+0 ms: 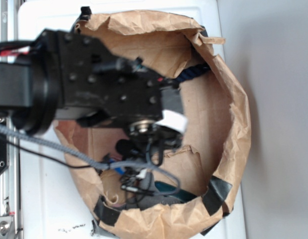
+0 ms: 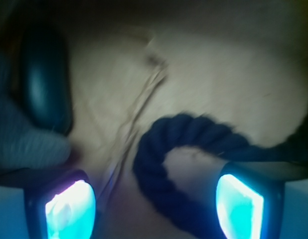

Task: Grab the blue rope.

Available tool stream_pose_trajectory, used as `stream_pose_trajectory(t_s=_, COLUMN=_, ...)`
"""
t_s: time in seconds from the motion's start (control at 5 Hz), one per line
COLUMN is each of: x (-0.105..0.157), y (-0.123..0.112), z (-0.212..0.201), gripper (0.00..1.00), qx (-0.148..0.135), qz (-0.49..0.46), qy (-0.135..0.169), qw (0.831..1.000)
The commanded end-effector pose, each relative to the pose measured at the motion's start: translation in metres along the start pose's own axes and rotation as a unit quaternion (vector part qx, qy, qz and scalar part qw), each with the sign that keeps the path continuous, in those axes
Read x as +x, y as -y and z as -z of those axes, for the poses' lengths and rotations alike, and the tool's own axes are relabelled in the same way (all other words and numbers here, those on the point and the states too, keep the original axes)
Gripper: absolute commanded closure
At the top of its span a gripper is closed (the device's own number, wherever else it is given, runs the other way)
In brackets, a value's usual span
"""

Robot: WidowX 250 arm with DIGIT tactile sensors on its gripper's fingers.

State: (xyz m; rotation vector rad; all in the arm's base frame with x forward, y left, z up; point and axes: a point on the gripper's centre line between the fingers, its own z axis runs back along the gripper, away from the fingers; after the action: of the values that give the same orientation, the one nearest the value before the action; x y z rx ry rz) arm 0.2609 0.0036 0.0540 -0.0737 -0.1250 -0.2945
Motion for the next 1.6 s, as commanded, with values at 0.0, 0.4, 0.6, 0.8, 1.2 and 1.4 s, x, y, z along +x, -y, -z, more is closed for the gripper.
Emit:
stream_pose_trajectory(t_s=0.0, x=-0.008, y=-0.008, z=0.005, gripper=0.0, qx=0.018, qz=0.042, qy=0.026, qw=0.999)
stream_pose_trajectory(t_s=0.4, x=0.009, y=-0.021, z=0.029, gripper=0.0, qx=0.006, qz=0.039, qy=0.001, qw=0.999)
stream_pose_trajectory(t_s=0.6, x=0.019, y=-0.03, z=0.04, gripper=0.0, qx=-0.003, qz=0.037, qy=-0.008, qw=0.999)
stream_pose_trajectory(t_s=0.8, x=0.019, y=-0.032, z=0.044, gripper=0.35, qx=0.01, qz=0.029, qy=0.006, qw=0.999)
stream_pose_trajectory(t_s=1.2, x=0.02, y=-0.035, z=0.038, gripper=1.0, qx=0.029, qz=0.016, qy=0.036, qw=0.999)
stream_pose_trajectory(t_s=1.4, x=0.019, y=-0.036, z=0.034, gripper=1.0, qx=0.034, qz=0.011, qy=0.046, qw=0.998)
